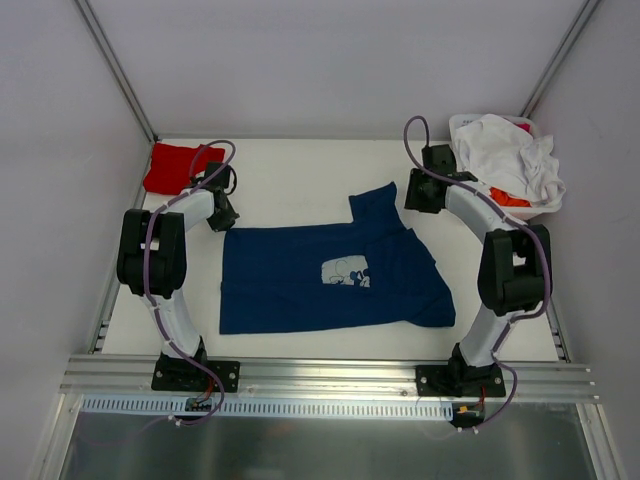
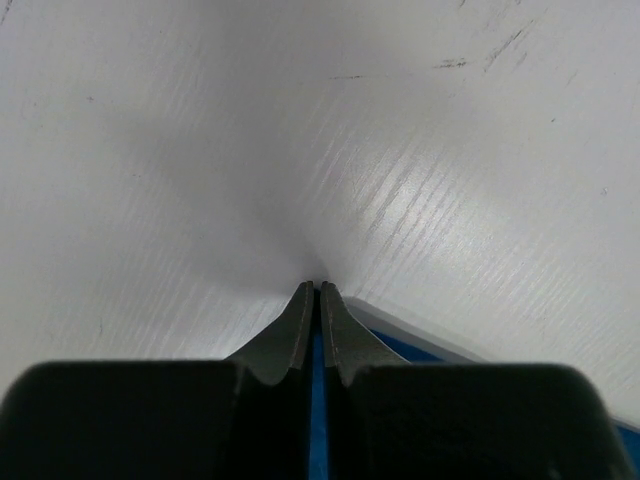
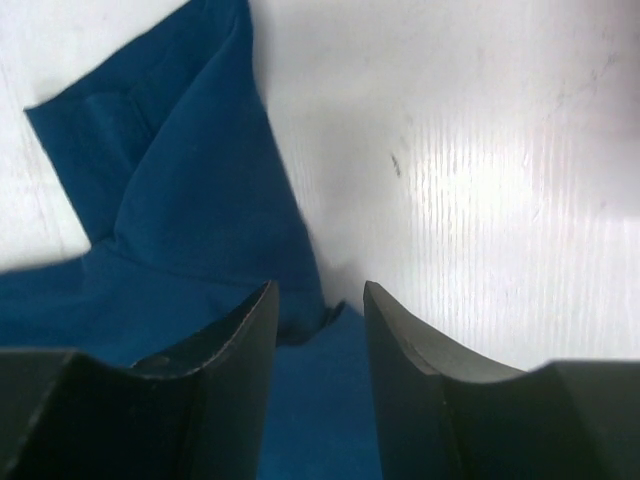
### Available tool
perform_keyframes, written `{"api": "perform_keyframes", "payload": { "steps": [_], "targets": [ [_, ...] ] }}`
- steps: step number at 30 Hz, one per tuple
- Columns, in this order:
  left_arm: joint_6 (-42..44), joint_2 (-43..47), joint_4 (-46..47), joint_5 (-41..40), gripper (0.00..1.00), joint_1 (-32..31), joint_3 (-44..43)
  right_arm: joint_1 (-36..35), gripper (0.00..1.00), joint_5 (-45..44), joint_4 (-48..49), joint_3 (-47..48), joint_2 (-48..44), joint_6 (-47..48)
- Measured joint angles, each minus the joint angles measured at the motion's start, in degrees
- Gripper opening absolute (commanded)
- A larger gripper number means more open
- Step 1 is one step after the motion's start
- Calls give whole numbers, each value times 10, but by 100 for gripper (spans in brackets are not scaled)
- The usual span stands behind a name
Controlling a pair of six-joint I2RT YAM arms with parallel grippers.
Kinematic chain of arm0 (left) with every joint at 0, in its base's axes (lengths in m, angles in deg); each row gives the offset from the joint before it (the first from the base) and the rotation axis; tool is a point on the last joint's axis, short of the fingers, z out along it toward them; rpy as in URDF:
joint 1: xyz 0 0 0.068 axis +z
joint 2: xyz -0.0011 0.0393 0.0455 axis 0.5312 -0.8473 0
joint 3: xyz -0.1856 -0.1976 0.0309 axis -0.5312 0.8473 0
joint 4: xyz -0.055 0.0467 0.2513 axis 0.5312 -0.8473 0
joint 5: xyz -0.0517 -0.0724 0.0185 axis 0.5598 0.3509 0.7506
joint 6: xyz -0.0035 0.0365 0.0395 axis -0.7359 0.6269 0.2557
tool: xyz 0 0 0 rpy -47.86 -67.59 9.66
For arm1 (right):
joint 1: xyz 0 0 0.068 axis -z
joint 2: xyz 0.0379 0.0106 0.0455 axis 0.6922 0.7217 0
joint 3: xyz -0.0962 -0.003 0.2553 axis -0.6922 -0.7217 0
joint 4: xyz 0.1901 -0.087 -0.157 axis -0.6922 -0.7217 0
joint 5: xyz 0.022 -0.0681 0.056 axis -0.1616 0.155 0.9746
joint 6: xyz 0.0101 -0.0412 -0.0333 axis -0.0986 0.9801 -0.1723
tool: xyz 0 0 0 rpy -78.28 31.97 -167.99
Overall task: Fold and stack the t-shirts
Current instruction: Fold the tshirt
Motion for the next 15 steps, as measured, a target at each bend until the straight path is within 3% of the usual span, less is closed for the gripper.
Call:
{"api": "perform_keyframes", "payload": {
  "steps": [15],
  "targets": [
    [0,0,0,1,0,0,0,28,43,52,8,163,167,-1]
  ]
}}
